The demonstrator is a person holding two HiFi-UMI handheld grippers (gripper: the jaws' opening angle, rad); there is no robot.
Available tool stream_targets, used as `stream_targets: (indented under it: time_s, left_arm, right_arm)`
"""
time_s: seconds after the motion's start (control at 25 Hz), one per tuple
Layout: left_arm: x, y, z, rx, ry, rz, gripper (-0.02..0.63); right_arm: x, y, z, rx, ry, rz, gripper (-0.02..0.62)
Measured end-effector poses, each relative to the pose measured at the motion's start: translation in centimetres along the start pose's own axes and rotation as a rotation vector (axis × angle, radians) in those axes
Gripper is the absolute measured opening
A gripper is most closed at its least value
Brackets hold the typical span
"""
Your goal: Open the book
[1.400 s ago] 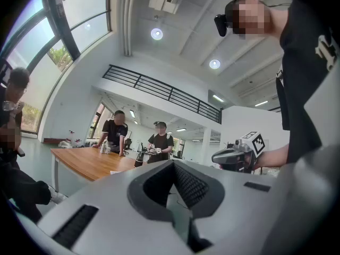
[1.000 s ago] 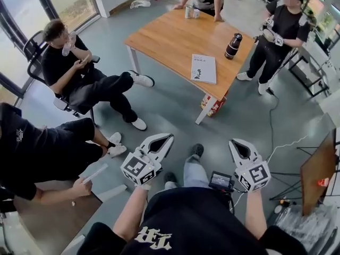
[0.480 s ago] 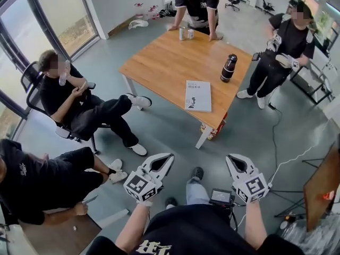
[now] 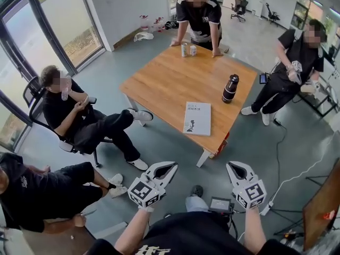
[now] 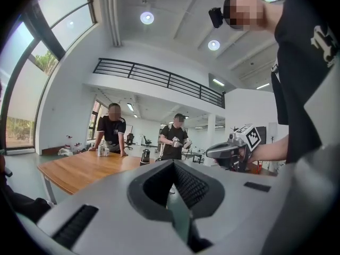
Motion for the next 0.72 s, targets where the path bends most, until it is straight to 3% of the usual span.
stream_targets:
  time_s: [0.72]
  left_arm:
    - [7.5, 3.5, 1.1, 0.039, 0.052, 0.099, 0.006]
  right_arm:
    - [5.9, -9.6, 0.0, 0.014, -0.054, 0.091, -0.012]
Point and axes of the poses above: the fingertips, and each gripper's own axes: x forward along the fingers, y to its left, z out of its top, the point moved 2 cm from there along -x, backward along the fingers, and after that the axes turned 8 degrees about -z, right-handed, at the moved point
